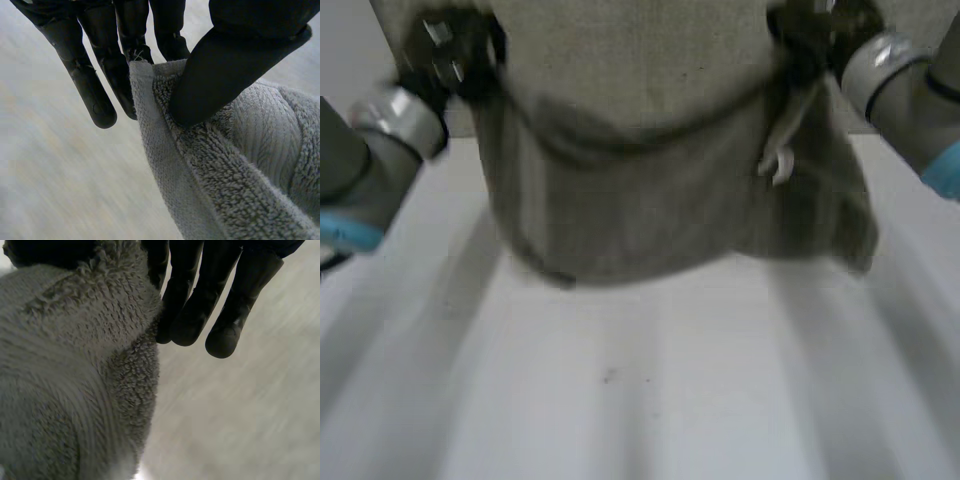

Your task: Fold the towel.

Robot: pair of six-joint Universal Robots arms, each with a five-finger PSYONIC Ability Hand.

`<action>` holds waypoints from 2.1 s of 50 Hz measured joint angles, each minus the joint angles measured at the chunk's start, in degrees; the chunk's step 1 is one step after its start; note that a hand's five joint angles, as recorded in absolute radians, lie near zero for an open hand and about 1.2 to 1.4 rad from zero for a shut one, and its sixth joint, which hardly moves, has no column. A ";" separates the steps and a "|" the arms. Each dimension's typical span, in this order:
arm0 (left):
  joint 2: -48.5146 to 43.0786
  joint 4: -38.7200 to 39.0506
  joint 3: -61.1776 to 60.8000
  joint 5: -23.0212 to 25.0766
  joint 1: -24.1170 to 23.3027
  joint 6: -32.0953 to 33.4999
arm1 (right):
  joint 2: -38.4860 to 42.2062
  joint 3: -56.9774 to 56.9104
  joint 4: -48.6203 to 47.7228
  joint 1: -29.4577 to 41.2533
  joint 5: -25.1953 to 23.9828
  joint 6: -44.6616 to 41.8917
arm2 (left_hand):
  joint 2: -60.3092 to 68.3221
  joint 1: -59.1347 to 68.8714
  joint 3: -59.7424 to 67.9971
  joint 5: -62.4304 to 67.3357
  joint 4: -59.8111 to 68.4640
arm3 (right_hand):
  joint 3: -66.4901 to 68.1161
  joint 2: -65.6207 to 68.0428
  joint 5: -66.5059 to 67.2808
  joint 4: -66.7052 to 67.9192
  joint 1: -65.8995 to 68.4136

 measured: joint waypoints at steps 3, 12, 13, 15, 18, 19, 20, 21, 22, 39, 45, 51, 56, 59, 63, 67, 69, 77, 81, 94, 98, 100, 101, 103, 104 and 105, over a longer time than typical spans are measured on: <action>1.30 2.09 3.65 -3.31 -0.19 -2.87 | -1.62 -0.78 -3.25 0.97 0.15 1.57 | 0.00 0.00 0.00 0.00 0.00 | 0.00 0.00 -0.01 0.00 0.00; 4.27 3.74 -2.00 -4.72 0.57 -5.76 | -4.43 3.89 7.20 2.09 -0.88 0.32 | 0.00 0.00 0.00 0.00 0.00 | 0.00 0.00 -0.01 0.00 0.00; 4.47 3.73 -3.25 -4.36 0.66 -5.75 | -4.35 4.40 8.52 2.07 -0.94 -0.28 | 0.00 0.00 0.00 0.00 0.00 | 0.00 0.00 -0.01 0.00 0.00; 5.27 3.73 -8.62 -2.58 1.16 -5.61 | -3.85 6.80 14.30 1.98 -1.20 -3.57 | 0.00 0.00 0.00 0.01 0.00 | 0.00 0.00 -0.01 0.00 0.00; 6.27 3.88 -15.98 0.03 2.19 -5.35 | -3.13 10.39 21.12 1.77 -1.46 -8.62 | 0.00 0.00 0.00 0.02 0.00 | 0.00 0.00 -0.01 0.00 0.00; 6.52 3.99 -17.84 0.69 2.57 -5.26 | -3.00 11.15 22.30 1.72 -1.52 -9.63 | 0.01 0.00 0.00 0.02 0.00 | 0.00 0.00 -0.01 0.00 0.00; 6.91 4.17 -20.51 1.67 3.21 -5.16 | -2.79 13.11 24.89 1.59 -1.79 -11.81 | 0.01 0.00 0.00 0.02 0.00 | 0.00 0.00 -0.01 0.00 0.00; 7.35 4.46 -23.61 2.82 4.06 -5.06 | -2.66 14.91 26.86 1.51 -2.15 -13.53 | 0.01 0.00 0.00 0.02 0.01 | 0.00 0.00 -0.01 0.00 0.00; 7.57 4.62 -24.97 3.33 4.49 -5.01 | -2.61 16.24 28.31 1.43 -2.53 -14.65 | 0.01 0.00 0.01 0.02 0.00 | 0.00 0.00 -0.01 0.00 0.00; 8.58 7.67 -37.51 9.96 9.61 -4.70 | 4.49 17.07 41.43 -1.98 -12.83 -19.09 | 0.01 0.00 0.01 0.02 0.00 | -14.26 -14.36 -15.01 -14.40 -13.33; 6.73 9.01 -36.94 9.74 7.79 -4.66 | 10.01 14.29 36.76 -1.46 -7.01 -18.45 | 0.01 0.00 0.01 0.02 0.00 | -46.71 -46.51 -48.89 -46.60 -46.29; 5.98 9.99 -36.08 9.42 6.65 -4.74 | 9.53 15.95 27.85 -0.96 -1.65 -15.10 | 0.01 0.00 0.01 0.02 0.00 | -52.34 -52.31 -55.83 -52.92 -51.92; 6.02 10.09 -34.90 9.10 6.63 -4.87 | 4.73 21.52 22.02 -1.23 -0.49 -10.09 | 0.01 0.00 0.01 0.02 0.00 | -52.75 -52.69 -56.64 -53.49 -52.49; 6.08 10.03 -34.16 8.91 6.75 -4.91 | 0.49 27.47 18.77 -1.59 -0.44 -6.78 | 0.01 -0.05 0.01 0.02 0.00 | -55.69 -55.42 -59.34 -56.61 -55.10; 6.14 9.97 -33.68 8.83 6.87 -4.90 | -4.61 36.05 15.52 -2.31 -0.62 -2.96 | 0.01 -0.05 0.01 0.02 0.01 | -58.07 -58.00 -61.73 -58.70 -57.44; 6.19 9.95 -33.50 8.80 7.00 -4.87 | -9.74 46.15 12.02 -3.48 -0.84 1.30 | 0.01 -0.05 0.01 0.02 0.01 | -58.07 -58.06 -61.82 -58.70 -57.52; 6.20 9.94 -33.50 8.78 7.03 -4.88 | -11.54 49.82 10.47 -4.00 -0.88 2.99 | 0.01 -0.05 0.01 0.02 0.01 | -58.07 -58.06 -61.85 -58.70 -57.53; 6.34 9.94 -33.66 8.24 7.14 -4.92 | -18.61 63.06 1.87 -9.15 -0.97 11.39 | 0.01 -0.05 0.01 0.02 0.00 | -58.07 -58.06 -61.90 -58.70 -57.91; 6.51 9.94 -33.78 7.71 7.17 -4.92 | -21.13 67.52 -1.83 -12.54 -1.17 16.32 | 0.01 -0.05 0.01 0.02 0.01 | -58.07 -58.06 -61.90 -58.70 -57.93; 7.55 9.84 -34.46 7.27 7.22 -4.88 | -22.46 76.90 -3.72 -18.69 -8.91 25.22 | 0.01 -0.05 0.01 0.02 0.01 | -58.07 -58.06 -61.89 -58.70 -57.97; 7.83 9.79 -34.70 7.28 7.25 -4.91 | -22.33 78.85 -3.60 -20.13 -12.27 28.04 | 0.01 -0.05 0.01 0.02 0.01 | -58.07 -58.06 -61.80 -58.70 -57.96; 7.88 9.76 -34.76 7.28 7.25 -4.94 | -22.28 79.44 -3.61 -20.68 -13.21 28.98 | 0.01 -0.05 0.01 0.02 0.01 | -58.07 -58.06 -61.52 -58.69 -57.92; 7.89 9.73 -34.80 7.28 7.26 -4.96 | -22.24 79.89 -3.65 -21.11 -13.84 29.60 | 0.01 -0.05 0.01 0.02 0.01 | -58.05 -58.02 -60.99 -58.68 -57.85; 7.90 9.70 -34.84 7.29 7.26 -4.99 | -22.17 80.36 -3.70 -21.59 -14.43 30.17 | 0.01 -0.05 0.01 0.02 0.01 | -57.35 -57.19 -58.79 -57.85 -56.59; 7.90 9.64 -34.87 7.30 7.29 -5.02 | -22.11 80.64 -3.80 -21.86 -14.74 30.43 | 0.01 -0.05 0.01 0.02 0.01 | -50.97 -50.63 -52.31 -52.35 -49.94; 7.91 9.61 -34.89 7.30 7.32 -5.03 | -22.06 80.78 -3.85 -21.97 -14.87 30.53 | 0.01 -0.05 0.01 0.02 0.01 | -46.62 -46.09 -46.68 -47.00 -44.36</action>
